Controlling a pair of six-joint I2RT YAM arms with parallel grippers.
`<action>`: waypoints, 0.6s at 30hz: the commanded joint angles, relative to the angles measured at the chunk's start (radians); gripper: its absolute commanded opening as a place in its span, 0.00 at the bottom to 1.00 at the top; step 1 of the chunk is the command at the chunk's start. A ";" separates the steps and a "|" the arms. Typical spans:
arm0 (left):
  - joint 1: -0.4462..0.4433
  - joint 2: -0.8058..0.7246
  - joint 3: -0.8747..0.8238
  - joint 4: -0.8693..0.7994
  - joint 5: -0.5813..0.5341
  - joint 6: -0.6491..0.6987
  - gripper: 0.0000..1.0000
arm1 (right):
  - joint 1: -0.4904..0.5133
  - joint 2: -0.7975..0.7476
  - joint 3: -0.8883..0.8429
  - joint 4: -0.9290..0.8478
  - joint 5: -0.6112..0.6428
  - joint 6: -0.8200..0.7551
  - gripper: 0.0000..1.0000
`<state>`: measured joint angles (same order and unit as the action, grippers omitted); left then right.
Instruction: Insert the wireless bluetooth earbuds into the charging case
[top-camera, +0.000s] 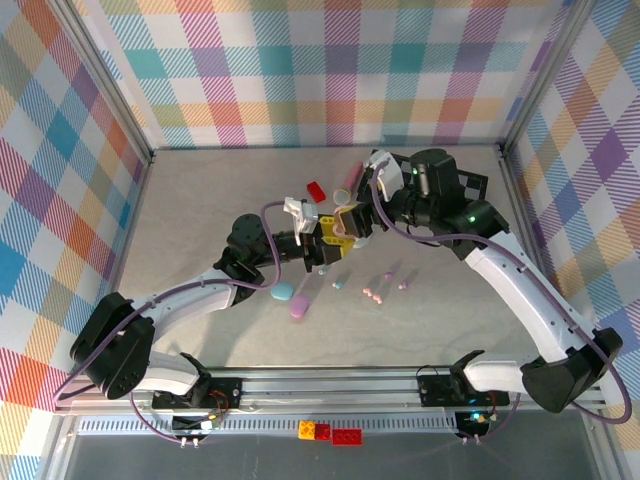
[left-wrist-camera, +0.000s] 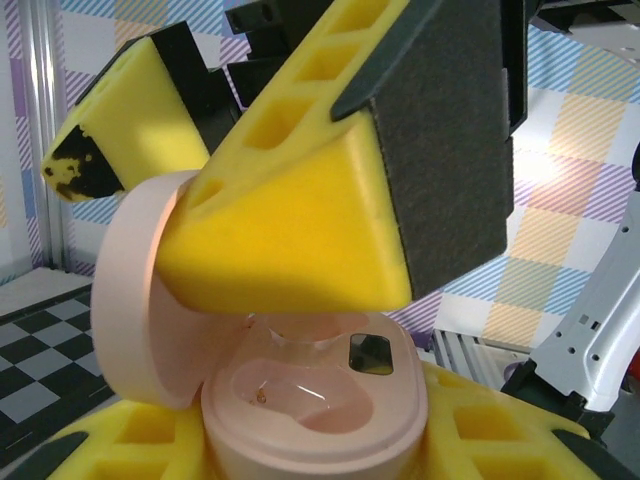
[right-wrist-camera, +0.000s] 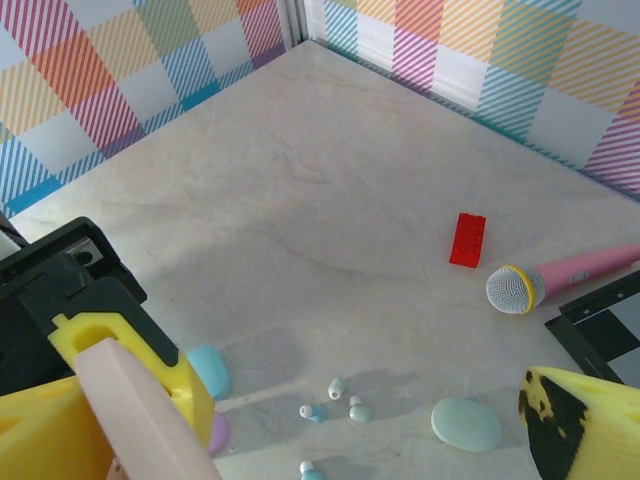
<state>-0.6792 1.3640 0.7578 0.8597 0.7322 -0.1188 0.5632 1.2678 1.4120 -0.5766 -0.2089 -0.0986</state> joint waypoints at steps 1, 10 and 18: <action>-0.003 -0.031 0.004 0.032 0.029 0.011 0.33 | -0.003 -0.004 0.051 0.026 0.001 0.026 0.99; 0.005 -0.029 -0.017 0.049 0.000 0.004 0.33 | -0.009 -0.067 0.021 0.072 -0.160 0.060 0.99; 0.009 -0.031 -0.022 0.060 -0.013 -0.012 0.34 | -0.025 -0.110 -0.015 0.086 -0.207 0.105 0.99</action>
<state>-0.6773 1.3563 0.7410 0.8673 0.7197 -0.1192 0.5423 1.1748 1.4170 -0.5232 -0.3721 -0.0139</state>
